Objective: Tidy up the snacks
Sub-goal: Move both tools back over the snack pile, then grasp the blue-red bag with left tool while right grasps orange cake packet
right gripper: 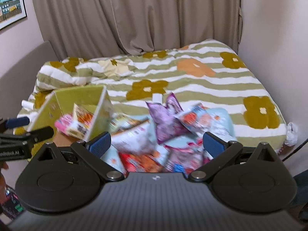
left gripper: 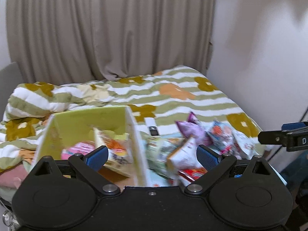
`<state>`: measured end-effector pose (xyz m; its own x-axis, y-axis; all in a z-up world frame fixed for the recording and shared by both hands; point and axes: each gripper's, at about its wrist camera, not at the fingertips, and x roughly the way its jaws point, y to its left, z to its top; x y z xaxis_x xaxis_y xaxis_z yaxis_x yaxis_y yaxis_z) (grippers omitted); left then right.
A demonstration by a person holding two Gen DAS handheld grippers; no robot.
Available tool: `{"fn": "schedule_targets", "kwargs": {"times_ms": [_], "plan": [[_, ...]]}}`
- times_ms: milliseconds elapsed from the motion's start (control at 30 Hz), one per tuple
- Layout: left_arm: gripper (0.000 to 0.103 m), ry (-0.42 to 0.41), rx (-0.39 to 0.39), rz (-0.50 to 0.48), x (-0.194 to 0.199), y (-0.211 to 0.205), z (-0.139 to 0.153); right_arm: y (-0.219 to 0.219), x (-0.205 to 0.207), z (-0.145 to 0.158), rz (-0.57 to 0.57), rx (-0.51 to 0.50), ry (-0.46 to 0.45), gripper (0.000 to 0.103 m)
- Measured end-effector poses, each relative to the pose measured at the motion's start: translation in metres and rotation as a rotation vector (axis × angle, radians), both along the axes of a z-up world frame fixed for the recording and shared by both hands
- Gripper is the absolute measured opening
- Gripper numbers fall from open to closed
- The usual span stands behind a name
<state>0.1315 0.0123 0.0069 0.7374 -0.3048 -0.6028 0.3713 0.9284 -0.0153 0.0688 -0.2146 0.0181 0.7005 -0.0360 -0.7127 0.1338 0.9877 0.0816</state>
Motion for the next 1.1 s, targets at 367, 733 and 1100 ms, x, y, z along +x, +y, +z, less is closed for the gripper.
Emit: {"fn": "schedule_targets", "kwargs": {"times_ms": [367,733,1100], "plan": [[0.1,0.101,0.046,-0.185,0.005,-0.085,-0.043,-0.068,-0.022,-0.065,0.112,-0.037,0.167,0.103],[0.1,0.19,0.148,-0.388,0.024,-0.165,-0.098,-0.09,-0.027,-0.126,0.169,-0.033,0.287,0.103],[0.099,0.3,0.196,-0.446,0.048,-0.203,-0.146,-0.089,-0.021,-0.165,0.205,-0.033,0.338,0.103]]}}
